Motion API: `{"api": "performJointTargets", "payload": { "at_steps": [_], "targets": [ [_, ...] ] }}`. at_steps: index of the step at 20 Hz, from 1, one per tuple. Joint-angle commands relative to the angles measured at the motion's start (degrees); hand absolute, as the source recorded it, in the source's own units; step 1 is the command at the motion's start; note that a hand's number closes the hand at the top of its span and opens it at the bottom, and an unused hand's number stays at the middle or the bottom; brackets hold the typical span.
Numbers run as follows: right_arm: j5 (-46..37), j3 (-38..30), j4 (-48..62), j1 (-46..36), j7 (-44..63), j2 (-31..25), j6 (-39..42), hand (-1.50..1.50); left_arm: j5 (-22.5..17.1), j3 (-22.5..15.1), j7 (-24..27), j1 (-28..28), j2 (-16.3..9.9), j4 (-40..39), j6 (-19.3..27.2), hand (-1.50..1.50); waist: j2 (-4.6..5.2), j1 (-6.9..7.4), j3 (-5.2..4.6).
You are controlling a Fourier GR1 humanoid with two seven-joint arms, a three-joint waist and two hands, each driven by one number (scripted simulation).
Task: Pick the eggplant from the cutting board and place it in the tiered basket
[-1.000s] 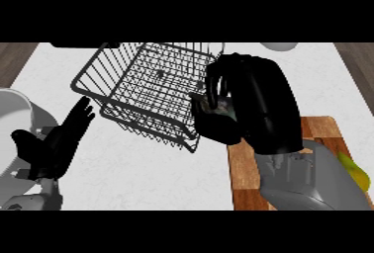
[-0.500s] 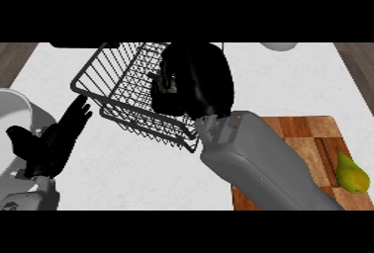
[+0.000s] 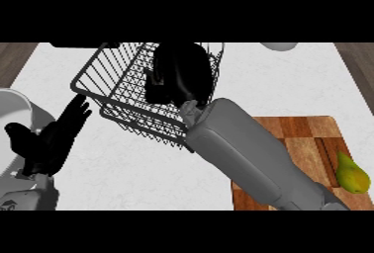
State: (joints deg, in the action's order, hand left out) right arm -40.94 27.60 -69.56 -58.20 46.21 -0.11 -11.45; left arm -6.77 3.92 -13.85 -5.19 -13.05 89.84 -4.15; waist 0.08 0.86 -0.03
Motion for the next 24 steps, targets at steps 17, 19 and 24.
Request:
{"api": "performJointTargets", "payload": {
  "at_steps": [17, 19, 24],
  "targets": [
    [10.01, 8.73, 26.33, -11.39, -8.75, 0.09, -27.98, -1.50, 2.17, -2.33, -0.57, -2.29, 3.54, 0.09, 0.43, 0.00, 0.46, 1.87, -0.02],
    [11.63, 8.86, 28.22, -12.26, -9.84, 0.08, -28.15, -1.50, 1.80, -0.22, -0.28, -2.89, 2.38, -1.18, 0.54, 0.00, 0.50, 1.69, -0.03],
    [17.89, 5.49, 26.80, -12.70, -12.62, 0.09, -34.16, -1.50, 1.68, 0.32, 3.82, -1.18, 1.46, -4.57, -2.10, 0.00, 0.60, 1.78, -0.05]
  ]
}}
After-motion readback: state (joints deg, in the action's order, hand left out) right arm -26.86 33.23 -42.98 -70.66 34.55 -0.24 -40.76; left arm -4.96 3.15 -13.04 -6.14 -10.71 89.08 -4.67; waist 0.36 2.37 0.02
